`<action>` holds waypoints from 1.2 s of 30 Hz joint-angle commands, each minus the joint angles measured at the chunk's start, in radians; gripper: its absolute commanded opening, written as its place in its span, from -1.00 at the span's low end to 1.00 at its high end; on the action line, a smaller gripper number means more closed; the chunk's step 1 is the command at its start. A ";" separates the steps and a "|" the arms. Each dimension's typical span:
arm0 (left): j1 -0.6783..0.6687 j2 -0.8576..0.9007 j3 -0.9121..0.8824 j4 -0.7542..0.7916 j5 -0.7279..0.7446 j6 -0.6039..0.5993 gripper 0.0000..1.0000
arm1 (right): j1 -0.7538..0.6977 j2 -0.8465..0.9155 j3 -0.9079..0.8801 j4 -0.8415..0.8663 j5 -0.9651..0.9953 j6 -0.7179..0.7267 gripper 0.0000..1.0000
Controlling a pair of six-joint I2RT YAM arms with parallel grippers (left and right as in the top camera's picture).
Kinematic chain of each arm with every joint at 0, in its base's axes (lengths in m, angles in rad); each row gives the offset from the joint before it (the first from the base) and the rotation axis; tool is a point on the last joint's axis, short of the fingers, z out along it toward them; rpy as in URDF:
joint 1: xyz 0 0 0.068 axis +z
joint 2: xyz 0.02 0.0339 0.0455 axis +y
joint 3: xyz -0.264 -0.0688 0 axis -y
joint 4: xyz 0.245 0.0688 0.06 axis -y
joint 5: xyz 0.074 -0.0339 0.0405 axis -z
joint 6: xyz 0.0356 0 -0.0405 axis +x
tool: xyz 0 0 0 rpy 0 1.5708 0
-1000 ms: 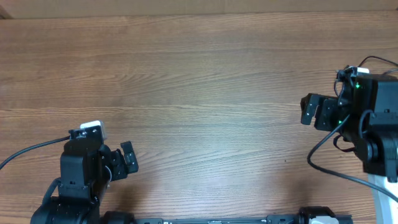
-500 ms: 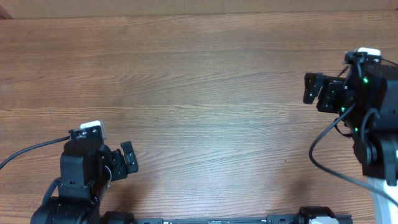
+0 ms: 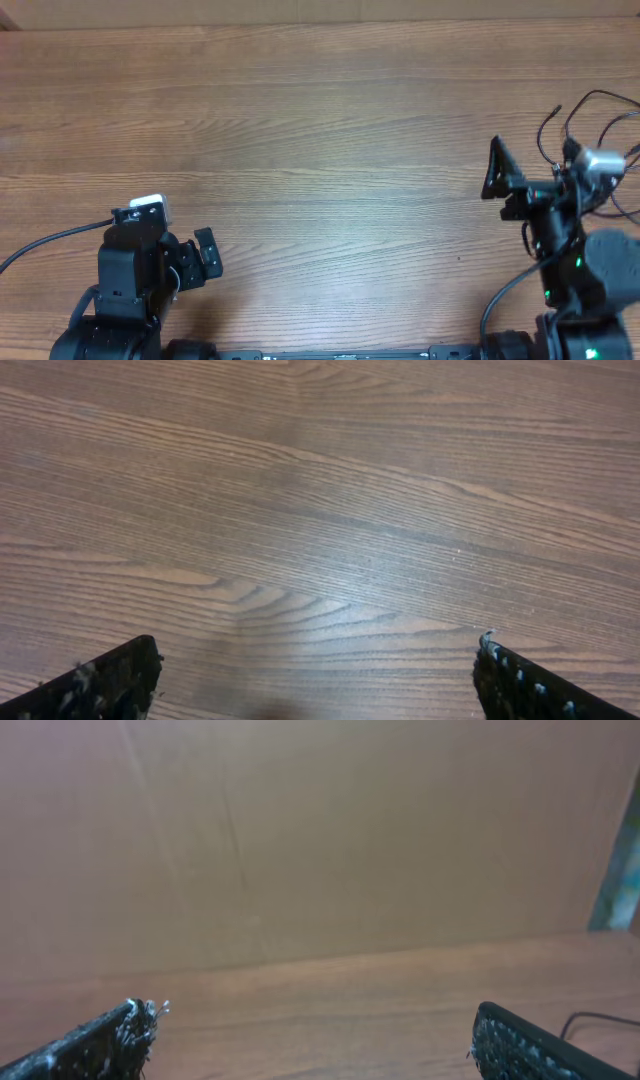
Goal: Untangle cables
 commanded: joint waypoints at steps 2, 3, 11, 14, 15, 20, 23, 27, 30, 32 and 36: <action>0.002 -0.003 -0.005 0.003 0.011 -0.003 0.99 | 0.008 -0.117 -0.109 0.043 0.010 0.000 0.99; 0.002 -0.003 -0.005 0.003 0.011 -0.003 0.99 | 0.008 -0.143 -0.132 0.051 0.010 0.000 1.00; 0.002 -0.003 -0.005 0.003 0.011 -0.003 0.99 | 0.008 -0.305 -0.317 0.177 0.014 0.000 1.00; 0.002 -0.003 -0.005 0.003 0.011 -0.003 0.99 | 0.010 -0.347 -0.388 0.253 0.013 0.000 0.99; 0.002 -0.003 -0.005 0.003 0.011 -0.003 0.98 | 0.010 -0.364 -0.414 0.281 0.013 0.001 1.00; 0.002 -0.003 -0.005 0.003 0.011 -0.003 0.99 | 0.012 -0.448 -0.519 0.380 0.013 0.000 1.00; 0.002 -0.003 -0.005 0.003 0.011 -0.003 0.99 | 0.012 -0.502 -0.577 0.423 0.013 0.000 1.00; 0.002 -0.003 -0.005 0.003 0.011 -0.003 0.99 | 0.013 -0.533 -0.637 0.462 0.013 0.001 1.00; 0.002 -0.003 -0.005 0.003 0.011 -0.003 0.99 | 0.015 -0.533 -0.660 0.454 0.009 0.001 1.00; 0.002 -0.003 -0.005 0.003 0.011 -0.003 0.99 | 0.015 -0.533 -0.676 0.428 0.010 0.001 1.00; 0.002 -0.003 -0.005 0.003 0.011 -0.003 0.99 | 0.015 -0.533 -0.712 0.355 -0.015 0.001 0.99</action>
